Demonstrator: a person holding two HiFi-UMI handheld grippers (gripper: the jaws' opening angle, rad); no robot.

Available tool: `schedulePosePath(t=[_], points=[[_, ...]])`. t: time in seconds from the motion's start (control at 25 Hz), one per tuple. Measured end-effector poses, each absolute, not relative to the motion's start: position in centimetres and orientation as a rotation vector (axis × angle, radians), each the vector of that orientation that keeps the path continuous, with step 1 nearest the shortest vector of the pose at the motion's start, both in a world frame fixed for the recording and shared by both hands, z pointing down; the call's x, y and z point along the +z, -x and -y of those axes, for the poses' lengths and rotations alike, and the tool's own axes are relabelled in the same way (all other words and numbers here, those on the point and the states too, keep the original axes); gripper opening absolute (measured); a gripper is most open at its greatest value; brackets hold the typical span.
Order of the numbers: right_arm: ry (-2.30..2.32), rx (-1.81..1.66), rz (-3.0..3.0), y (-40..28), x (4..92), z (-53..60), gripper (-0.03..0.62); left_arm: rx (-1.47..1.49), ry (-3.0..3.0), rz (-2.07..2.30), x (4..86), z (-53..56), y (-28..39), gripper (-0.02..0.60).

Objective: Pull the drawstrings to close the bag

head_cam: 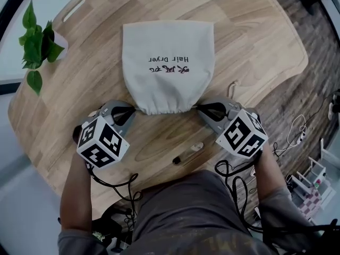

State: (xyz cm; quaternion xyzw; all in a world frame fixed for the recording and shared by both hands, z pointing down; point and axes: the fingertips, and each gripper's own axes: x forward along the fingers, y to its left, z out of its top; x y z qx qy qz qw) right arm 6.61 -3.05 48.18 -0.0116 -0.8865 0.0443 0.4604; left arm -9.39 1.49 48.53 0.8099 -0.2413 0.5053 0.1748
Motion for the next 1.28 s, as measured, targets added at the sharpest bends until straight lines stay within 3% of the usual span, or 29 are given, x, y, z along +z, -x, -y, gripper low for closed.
schedulePosePath(t=[0.44,0.92,1.28], points=[[-0.053,0.093,2.267,-6.9,44.6,4.4,0.034,1.329,-2.324,0.926,45.0,0.2,9.5,0.014],[-0.453,-0.155,2.631,-3.8,21.8,11.5,0.034,0.950,-2.436,1.701,21.6,6.7,12.9,0.014],[-0.526,-0.308,2.743,-2.4,12.1,11.3,0.034,0.806,-2.418,2.027,11.6,5.4,14.8,0.011]])
